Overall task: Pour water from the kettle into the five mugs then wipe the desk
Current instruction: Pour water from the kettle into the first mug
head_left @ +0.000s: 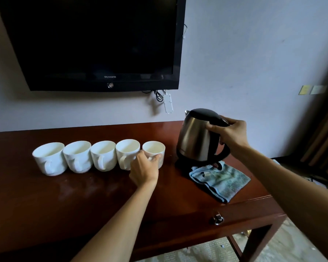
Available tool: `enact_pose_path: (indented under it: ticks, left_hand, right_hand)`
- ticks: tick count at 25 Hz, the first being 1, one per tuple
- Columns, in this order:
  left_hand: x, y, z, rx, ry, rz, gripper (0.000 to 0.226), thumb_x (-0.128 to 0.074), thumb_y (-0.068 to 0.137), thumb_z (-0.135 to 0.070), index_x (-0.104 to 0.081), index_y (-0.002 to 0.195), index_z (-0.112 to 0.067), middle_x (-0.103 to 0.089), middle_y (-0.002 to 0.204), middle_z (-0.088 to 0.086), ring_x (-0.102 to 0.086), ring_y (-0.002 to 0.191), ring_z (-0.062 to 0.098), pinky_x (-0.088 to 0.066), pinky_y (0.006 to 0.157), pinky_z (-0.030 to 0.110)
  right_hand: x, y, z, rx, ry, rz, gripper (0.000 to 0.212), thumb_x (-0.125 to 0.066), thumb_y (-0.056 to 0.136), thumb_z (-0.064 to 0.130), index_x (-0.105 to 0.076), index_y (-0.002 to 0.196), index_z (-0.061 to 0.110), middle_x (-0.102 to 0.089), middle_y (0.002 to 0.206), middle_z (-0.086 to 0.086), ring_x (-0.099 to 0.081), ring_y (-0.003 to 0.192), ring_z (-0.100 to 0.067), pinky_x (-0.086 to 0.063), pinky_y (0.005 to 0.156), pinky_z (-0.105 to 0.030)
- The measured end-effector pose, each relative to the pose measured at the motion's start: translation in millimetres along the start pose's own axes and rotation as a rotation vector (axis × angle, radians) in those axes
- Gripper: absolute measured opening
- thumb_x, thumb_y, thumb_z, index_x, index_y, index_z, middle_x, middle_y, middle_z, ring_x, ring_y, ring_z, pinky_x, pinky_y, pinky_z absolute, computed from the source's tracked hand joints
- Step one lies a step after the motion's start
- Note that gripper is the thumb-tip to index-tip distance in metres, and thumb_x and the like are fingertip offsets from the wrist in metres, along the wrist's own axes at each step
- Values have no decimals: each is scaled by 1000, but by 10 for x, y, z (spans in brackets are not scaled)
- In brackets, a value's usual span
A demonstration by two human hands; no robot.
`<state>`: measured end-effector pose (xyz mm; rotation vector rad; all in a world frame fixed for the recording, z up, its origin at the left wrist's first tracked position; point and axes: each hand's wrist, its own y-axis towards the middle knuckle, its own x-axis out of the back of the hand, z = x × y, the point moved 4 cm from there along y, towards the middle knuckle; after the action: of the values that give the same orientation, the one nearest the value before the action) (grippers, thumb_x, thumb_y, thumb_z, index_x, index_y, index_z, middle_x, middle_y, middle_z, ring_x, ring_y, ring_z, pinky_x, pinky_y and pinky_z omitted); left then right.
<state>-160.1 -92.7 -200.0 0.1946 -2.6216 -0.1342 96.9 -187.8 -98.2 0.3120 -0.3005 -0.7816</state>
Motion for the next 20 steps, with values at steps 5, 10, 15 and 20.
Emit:
enact_pose_path:
  ticks: [5, 10, 15, 20]
  left_hand:
    - [-42, 53, 47, -56, -55, 77, 39, -79, 81, -51, -70, 97, -16, -75, 98, 6, -67, 96, 32, -38, 67, 34]
    - [-47, 73, 48, -93, -91, 84, 38, -83, 76, -51, -65, 87, -20, -75, 88, 7, -68, 87, 32, -33, 57, 31]
    - [-67, 68, 100, -92, -152, 68, 40, -86, 74, -48, -69, 97, -18, -76, 91, 6, -69, 90, 33, -37, 61, 33]
    - [-34, 24, 117, -134, -177, 23, 47, -85, 77, -45, -71, 115, -21, -76, 94, 6, -68, 94, 32, -38, 66, 35]
  right_hand:
    - [140, 4, 278, 52, 38, 20, 23, -89, 71, 10, -80, 87, 24, -56, 51, 10, -34, 41, -14, -33, 43, -26]
    - [227, -264, 265, 25, 9, 97, 38, -88, 71, 7, -80, 104, 23, -60, 54, 11, -33, 41, -14, -33, 43, -25]
    - [186, -521, 234, -15, -11, 134, 55, -89, 69, 3, -73, 119, 20, -63, 52, 13, -35, 38, -10, -33, 40, -22]
    - [144, -591, 259, -30, -26, 163, 63, -90, 69, 2, -69, 128, 12, -63, 51, 11, -35, 35, -9, -34, 38, -20]
